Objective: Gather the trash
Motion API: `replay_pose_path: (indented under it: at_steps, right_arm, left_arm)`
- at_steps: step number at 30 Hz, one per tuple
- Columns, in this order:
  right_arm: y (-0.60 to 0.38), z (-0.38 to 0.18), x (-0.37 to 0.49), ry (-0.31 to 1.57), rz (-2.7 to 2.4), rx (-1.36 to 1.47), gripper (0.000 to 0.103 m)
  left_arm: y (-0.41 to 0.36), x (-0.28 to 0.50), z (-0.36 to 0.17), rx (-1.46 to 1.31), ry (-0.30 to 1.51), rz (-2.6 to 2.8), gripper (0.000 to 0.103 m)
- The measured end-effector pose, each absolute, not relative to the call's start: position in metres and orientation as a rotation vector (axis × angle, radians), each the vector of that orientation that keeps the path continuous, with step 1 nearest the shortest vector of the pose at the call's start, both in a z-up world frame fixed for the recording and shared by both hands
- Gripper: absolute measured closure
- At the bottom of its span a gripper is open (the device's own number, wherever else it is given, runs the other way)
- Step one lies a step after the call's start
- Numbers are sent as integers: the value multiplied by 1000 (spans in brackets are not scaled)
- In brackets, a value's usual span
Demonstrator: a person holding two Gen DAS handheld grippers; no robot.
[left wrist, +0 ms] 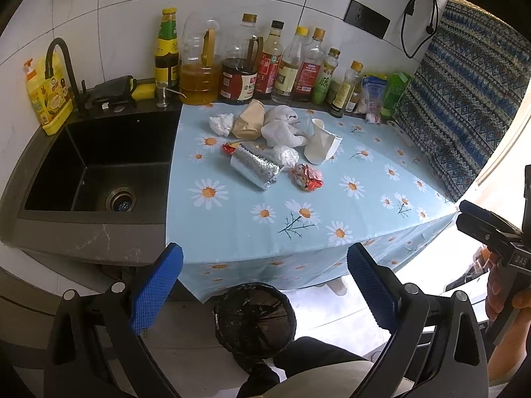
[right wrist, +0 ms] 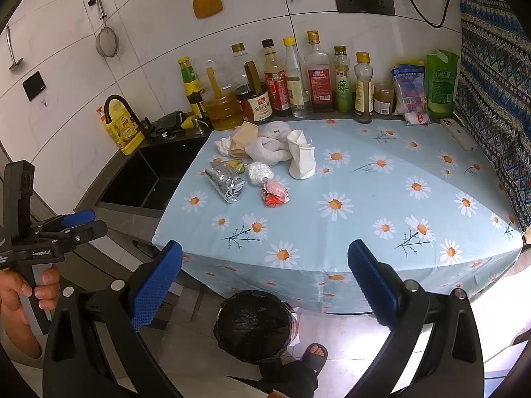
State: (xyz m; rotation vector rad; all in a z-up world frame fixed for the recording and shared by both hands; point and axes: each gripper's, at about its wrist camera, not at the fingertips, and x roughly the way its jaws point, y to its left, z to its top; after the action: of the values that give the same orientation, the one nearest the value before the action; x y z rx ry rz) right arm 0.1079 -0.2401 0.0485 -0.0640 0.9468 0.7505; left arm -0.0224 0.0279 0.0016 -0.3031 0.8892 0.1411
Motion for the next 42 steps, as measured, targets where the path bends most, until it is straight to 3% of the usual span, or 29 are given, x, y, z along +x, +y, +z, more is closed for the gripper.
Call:
replay_pose_path:
  at_steps: [30, 42]
  right_arm:
    - [-234, 50, 98, 952, 744, -55, 4]
    - [-214, 41, 134, 997, 765, -79, 4]
  left_arm:
    - [29, -26, 4, -274, 886, 120, 7]
    - [36, 2, -5, -294, 913, 126, 7]
